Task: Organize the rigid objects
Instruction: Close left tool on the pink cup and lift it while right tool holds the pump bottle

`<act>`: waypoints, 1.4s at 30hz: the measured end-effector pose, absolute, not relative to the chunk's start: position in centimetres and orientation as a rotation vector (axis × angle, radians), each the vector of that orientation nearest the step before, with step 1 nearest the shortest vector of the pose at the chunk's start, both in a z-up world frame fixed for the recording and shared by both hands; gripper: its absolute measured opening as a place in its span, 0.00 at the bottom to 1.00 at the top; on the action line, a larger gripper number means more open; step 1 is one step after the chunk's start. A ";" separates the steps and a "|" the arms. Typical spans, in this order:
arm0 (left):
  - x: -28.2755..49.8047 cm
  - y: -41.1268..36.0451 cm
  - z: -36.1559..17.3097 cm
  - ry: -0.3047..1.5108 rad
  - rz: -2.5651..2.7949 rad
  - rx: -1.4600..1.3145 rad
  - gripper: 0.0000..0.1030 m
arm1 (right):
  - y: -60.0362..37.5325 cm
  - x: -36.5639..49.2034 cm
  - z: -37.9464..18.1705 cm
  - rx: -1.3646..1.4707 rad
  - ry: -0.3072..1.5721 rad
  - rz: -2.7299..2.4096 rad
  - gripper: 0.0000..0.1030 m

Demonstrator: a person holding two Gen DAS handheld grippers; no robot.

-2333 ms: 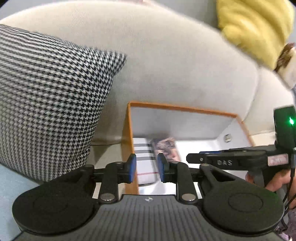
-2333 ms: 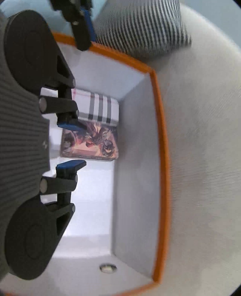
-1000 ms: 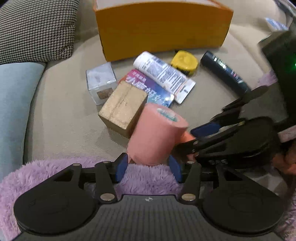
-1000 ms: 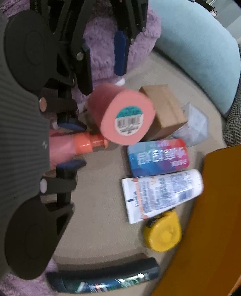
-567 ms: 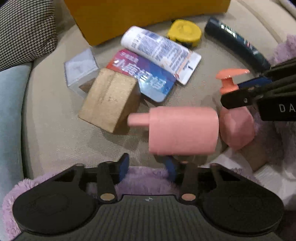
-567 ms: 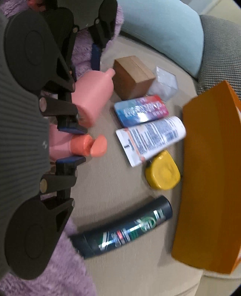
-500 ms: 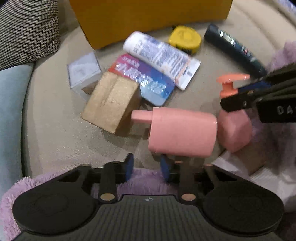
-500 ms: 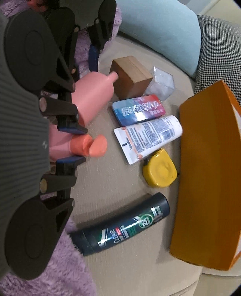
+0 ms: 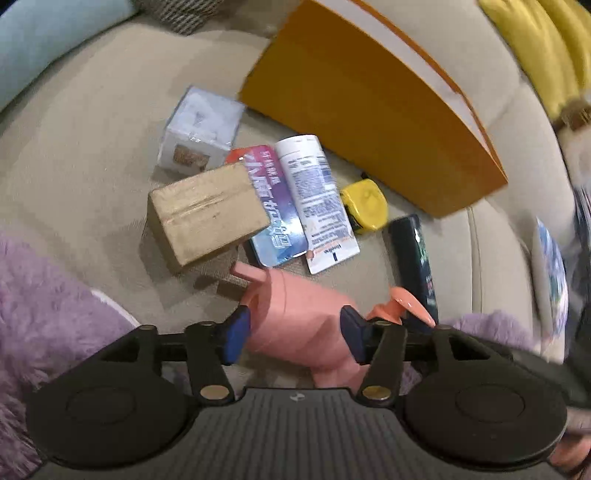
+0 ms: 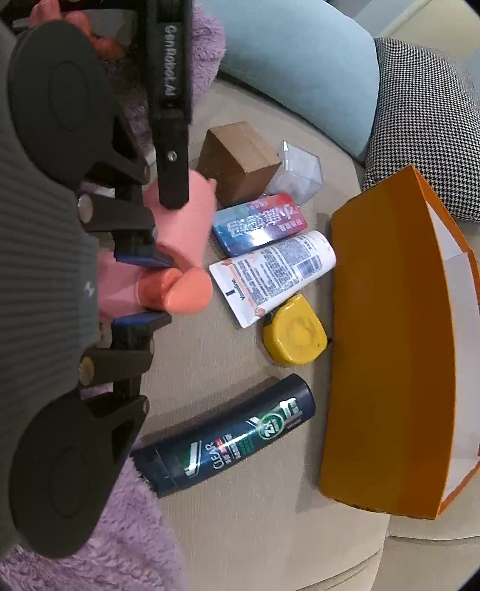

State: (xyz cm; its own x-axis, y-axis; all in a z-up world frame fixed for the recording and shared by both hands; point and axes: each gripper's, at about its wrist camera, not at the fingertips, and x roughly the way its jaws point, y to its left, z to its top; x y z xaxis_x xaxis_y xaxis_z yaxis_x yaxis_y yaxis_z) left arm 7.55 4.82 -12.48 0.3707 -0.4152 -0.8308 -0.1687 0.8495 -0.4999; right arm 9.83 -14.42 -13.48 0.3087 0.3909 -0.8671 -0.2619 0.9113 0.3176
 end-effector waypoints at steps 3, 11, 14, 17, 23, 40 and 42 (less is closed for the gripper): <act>8.1 5.2 -12.8 1.225 -0.091 -0.609 0.65 | -14.6 9.8 -13.0 0.115 1.166 0.412 0.25; 8.9 3.5 -13.1 1.297 -0.086 -0.497 0.52 | -14.7 9.8 -12.3 0.096 1.139 0.404 0.25; 9.0 3.1 -13.6 1.314 -0.159 -0.540 0.24 | -15.1 9.9 -12.4 0.112 1.144 0.402 0.25; 9.1 2.2 -12.9 1.293 -0.220 -0.498 0.13 | -15.7 9.7 -12.4 0.137 1.153 0.395 0.25; 9.9 0.1 -11.4 1.204 -0.289 -0.393 0.10 | -16.5 9.4 -12.2 0.145 1.145 0.373 0.25; 7.1 -1.4 -11.4 1.311 -0.240 -0.151 0.73 | -17.9 9.1 -12.7 0.228 1.154 0.355 0.25; 7.1 -1.7 -12.1 1.330 -0.241 -0.151 0.68 | -17.9 8.9 -12.7 0.229 1.154 0.356 0.25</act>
